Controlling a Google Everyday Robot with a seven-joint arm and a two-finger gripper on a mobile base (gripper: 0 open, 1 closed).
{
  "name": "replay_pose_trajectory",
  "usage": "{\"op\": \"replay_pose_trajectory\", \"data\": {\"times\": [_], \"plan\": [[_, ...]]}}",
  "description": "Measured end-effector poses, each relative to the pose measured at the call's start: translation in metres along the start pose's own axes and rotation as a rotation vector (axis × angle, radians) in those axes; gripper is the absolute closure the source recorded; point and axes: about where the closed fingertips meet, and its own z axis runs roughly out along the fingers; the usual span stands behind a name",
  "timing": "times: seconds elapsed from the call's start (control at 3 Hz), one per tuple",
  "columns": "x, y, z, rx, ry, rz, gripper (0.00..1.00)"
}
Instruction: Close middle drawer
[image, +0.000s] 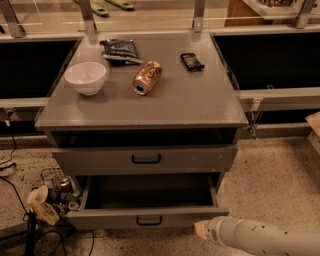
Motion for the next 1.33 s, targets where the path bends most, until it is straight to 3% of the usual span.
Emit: {"op": "replay_pose_trajectory", "data": {"times": [0.33, 1.0, 1.33], "plan": [[0.0, 0.0, 0.0, 0.0, 0.0, 0.0, 1.0], [-0.039, -0.025, 0.02, 0.017, -0.126, 0.037, 1.0], [-0.038, -0.025, 0.023, 0.022, -0.122, 0.039, 1.0]]}}
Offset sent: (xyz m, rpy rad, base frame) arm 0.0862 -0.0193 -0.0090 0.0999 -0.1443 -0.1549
